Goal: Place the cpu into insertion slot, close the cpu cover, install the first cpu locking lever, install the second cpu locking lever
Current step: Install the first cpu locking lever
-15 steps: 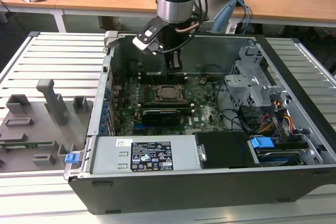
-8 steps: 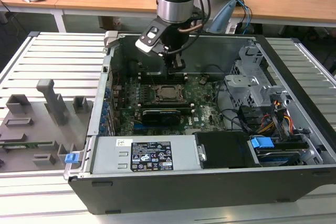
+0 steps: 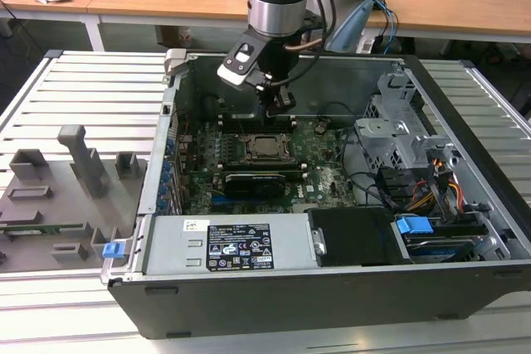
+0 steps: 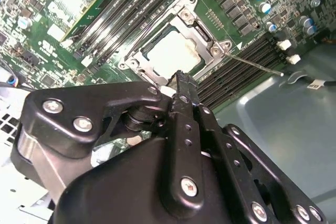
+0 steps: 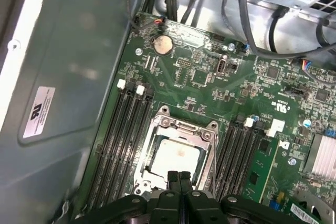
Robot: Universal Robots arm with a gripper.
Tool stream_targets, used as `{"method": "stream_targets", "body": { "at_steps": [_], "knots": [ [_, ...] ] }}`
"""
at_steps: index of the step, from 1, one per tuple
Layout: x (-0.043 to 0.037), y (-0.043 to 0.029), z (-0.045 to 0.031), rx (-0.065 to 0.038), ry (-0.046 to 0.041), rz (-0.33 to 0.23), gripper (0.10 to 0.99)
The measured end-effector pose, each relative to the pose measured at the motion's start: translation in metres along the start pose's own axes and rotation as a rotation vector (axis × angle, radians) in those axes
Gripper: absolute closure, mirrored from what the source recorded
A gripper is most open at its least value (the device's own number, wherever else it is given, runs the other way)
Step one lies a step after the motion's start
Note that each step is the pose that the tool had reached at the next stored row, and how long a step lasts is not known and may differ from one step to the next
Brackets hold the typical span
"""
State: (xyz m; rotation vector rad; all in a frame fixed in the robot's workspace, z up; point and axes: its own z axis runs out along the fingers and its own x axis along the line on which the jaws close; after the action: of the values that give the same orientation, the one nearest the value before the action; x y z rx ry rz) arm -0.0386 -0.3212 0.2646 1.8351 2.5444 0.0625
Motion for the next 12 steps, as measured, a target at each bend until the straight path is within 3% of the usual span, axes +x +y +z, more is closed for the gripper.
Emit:
{"method": "stream_targets", "body": {
  "at_steps": [8, 12],
  "knots": [
    [0.0000, 0.0000, 0.0000, 0.002, 0.0032, -0.093, 0.980],
    [-0.0001, 0.0000, -0.0001, 0.005, 0.0065, -0.166, 0.980]
  ]
}}
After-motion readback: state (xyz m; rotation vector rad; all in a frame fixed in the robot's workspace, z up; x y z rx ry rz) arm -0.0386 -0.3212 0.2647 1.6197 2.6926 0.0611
